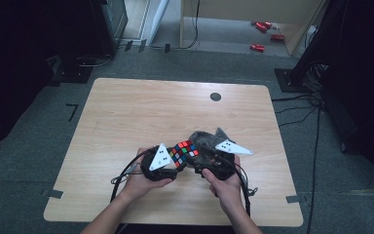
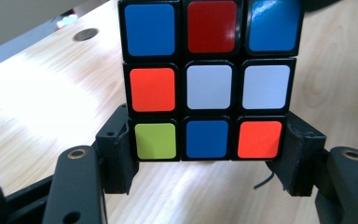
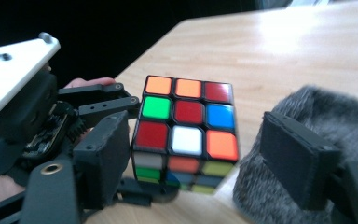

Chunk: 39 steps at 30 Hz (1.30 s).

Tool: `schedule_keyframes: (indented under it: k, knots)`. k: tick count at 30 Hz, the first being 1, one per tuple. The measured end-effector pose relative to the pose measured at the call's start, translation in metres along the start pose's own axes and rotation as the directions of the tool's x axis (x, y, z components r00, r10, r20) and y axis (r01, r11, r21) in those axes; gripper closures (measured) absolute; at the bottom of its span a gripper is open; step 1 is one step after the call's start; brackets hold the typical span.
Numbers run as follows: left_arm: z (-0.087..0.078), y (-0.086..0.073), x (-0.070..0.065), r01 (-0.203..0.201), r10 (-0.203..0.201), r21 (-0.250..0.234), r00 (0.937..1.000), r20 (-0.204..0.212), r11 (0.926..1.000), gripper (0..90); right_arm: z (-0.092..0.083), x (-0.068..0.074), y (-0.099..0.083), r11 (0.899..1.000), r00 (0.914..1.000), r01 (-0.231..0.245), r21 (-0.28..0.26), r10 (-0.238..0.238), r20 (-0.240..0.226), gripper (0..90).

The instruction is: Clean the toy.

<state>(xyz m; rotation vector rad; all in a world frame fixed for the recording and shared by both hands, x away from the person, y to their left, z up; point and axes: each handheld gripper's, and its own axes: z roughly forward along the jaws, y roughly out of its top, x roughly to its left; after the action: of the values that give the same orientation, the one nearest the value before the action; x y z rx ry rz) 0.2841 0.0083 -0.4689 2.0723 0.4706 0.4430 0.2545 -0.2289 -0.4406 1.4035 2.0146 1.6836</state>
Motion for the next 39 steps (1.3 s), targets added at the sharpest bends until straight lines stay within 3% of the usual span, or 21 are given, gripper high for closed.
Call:
schedule_keyframes:
  k: [3, 5, 7, 8, 10, 13, 17, 21, 25, 27, 29, 31, 33, 35, 39]
  knots:
    - [-0.005, -0.001, 0.011, 0.038, -0.038, 0.006, 0.9988, -0.03, 0.9993, 35.2, -0.005, -0.003, 0.002, 0.999, 0.9985, 0.04, -0.035, -0.039, 0.039, 24.5]
    - [-0.008, -0.003, 0.017, 0.061, -0.061, 0.007, 0.9971, -0.045, 0.9981, 35.2, -0.006, -0.007, 0.003, 0.996, 0.9928, 0.082, -0.04, -0.079, 0.091, 24.5]
    - [-0.012, -0.004, 0.023, 0.088, -0.088, 0.002, 0.9947, -0.053, 0.9961, 35.2, -0.003, -0.012, 0.0, 0.988, 0.9735, 0.152, -0.019, -0.146, 0.176, 24.5]
    - [-0.013, -0.004, 0.025, 0.096, -0.095, 0.0, 0.994, -0.053, 0.9954, 35.2, 0.0, -0.015, -0.003, 0.982, 0.9567, 0.191, 0.009, -0.188, 0.222, 24.0]
    - [-0.016, -0.005, 0.029, 0.112, -0.113, -0.009, 0.9921, -0.055, 0.9936, 35.2, 0.006, -0.02, -0.009, 0.973, 0.9351, 0.225, 0.059, -0.233, 0.267, 22.5]
    - [-0.017, -0.005, 0.032, 0.13, -0.131, -0.014, 0.99, -0.053, 0.9914, 35.2, 0.017, -0.028, -0.017, 0.964, 0.9213, 0.232, 0.126, -0.26, 0.289, 21.9]
    - [-0.016, -0.005, 0.031, 0.124, -0.124, -0.006, 0.9911, -0.048, 0.9923, 35.2, 0.03, -0.035, -0.026, 0.946, 0.8774, 0.257, 0.195, -0.313, 0.363, 21.7]
    - [-0.015, -0.005, 0.029, 0.121, -0.121, -0.002, 0.9918, -0.041, 0.9927, 35.2, 0.036, -0.05, -0.028, 0.953, 0.8828, 0.2, 0.227, -0.276, 0.38, 29.2]
    - [-0.015, -0.004, 0.028, 0.123, -0.123, 0.002, 0.9918, -0.037, 0.9924, 35.1, 0.041, -0.06, -0.031, 0.952, 0.8926, 0.148, 0.268, -0.245, 0.378, 40.4]
    - [-0.015, -0.004, 0.027, 0.123, -0.123, 0.002, 0.9918, -0.035, 0.9924, 35.1, 0.044, -0.066, -0.034, 0.951, 0.8999, 0.119, 0.285, -0.224, 0.374, 45.4]
    - [-0.014, -0.004, 0.027, 0.121, -0.121, 0.003, 0.992, -0.034, 0.9926, 35.1, 0.044, -0.07, -0.036, 0.957, 0.9078, 0.097, 0.274, -0.198, 0.37, 53.0]
    - [-0.014, -0.004, 0.026, 0.12, -0.12, 0.005, 0.9923, -0.032, 0.9927, 35.1, 0.041, -0.07, -0.035, 0.957, 0.9111, 0.099, 0.273, -0.198, 0.362, 65.4]
    - [-0.013, -0.004, 0.025, 0.118, -0.118, 0.009, 0.9926, -0.028, 0.993, 35.1, 0.038, -0.07, -0.034, 0.961, 0.9202, 0.096, 0.258, -0.185, 0.345, 76.8]
    - [-0.012, -0.004, 0.024, 0.114, -0.113, 0.012, 0.9932, -0.026, 0.9935, 35.1, 0.034, -0.068, -0.032, 0.967, 0.933, 0.105, 0.233, -0.177, 0.313, 79.4]
    - [-0.009, -0.004, 0.021, 0.094, -0.093, 0.032, 0.9953, -0.028, 0.9951, 35.2, 0.021, -0.053, -0.022, 0.978, 0.9471, 0.161, 0.133, -0.191, 0.258, 80.0]
